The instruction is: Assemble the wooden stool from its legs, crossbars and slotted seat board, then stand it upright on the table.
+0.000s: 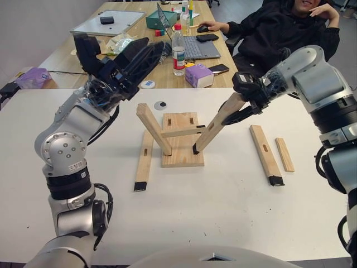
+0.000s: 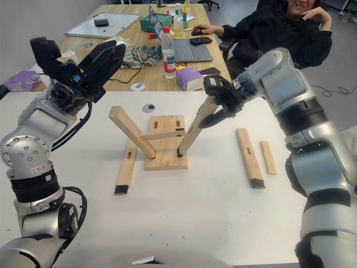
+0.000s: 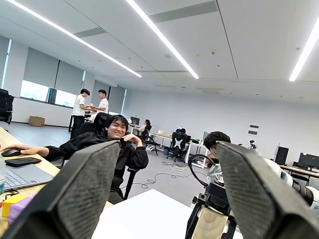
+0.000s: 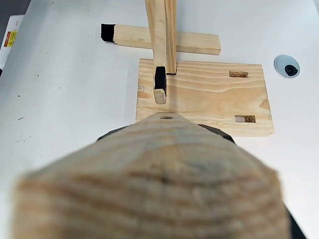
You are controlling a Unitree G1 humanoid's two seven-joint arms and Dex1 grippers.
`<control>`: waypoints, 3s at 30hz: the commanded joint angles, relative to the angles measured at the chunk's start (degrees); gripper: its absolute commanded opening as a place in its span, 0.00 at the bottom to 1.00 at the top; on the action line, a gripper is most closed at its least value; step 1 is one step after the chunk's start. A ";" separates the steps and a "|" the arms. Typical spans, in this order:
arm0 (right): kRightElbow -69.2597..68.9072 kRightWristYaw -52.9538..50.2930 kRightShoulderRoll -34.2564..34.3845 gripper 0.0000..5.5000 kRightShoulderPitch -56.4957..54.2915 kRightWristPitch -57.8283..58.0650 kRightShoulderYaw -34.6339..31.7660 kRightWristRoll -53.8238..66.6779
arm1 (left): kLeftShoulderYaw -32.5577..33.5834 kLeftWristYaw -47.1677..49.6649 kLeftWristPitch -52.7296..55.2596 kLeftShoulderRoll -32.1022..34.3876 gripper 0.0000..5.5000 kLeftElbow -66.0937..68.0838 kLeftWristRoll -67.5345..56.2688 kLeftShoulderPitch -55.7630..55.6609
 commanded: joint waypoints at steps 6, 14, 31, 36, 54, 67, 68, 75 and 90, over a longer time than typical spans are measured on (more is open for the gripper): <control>0.49 1.09 0.67 0.37 -3.73 2.30 9.38 -4.71 | -1.84 4.13 -1.42 -3.77 0.64 -3.19 -0.12 2.82; -6.43 1.07 -3.27 0.37 -1.07 1.17 12.42 -2.56 | -0.65 2.81 -1.79 -2.52 0.64 -2.49 -0.58 3.69; -5.78 1.09 -1.60 0.37 -6.09 -0.27 26.92 -2.48 | -4.87 21.33 5.93 -6.69 0.64 2.78 0.32 -5.53; -9.13 1.09 -2.70 0.37 -7.00 -0.97 33.96 -0.92 | -6.26 25.68 6.33 -10.16 0.64 2.60 0.82 -6.04; -19.52 1.08 1.93 0.37 -10.45 9.43 28.94 6.86 | -8.79 27.66 3.60 -18.14 0.64 6.91 5.21 -5.65; -28.57 -3.29 11.51 0.37 -2.81 21.69 19.01 5.53 | -8.54 26.80 2.21 -20.22 0.64 8.87 6.60 -4.32; -29.71 -4.69 12.11 0.37 -1.10 23.09 17.73 5.56 | -8.51 26.59 2.29 -20.15 0.64 9.21 6.71 -4.23; -33.71 -10.91 13.20 0.59 6.96 30.55 10.34 5.65 | -6.64 24.92 3.50 -18.09 0.64 11.10 6.86 -4.21; -25.35 -40.95 20.57 0.64 3.09 49.32 -48.66 25.01 | 16.74 31.24 2.03 -3.98 0.64 18.59 -12.02 -14.39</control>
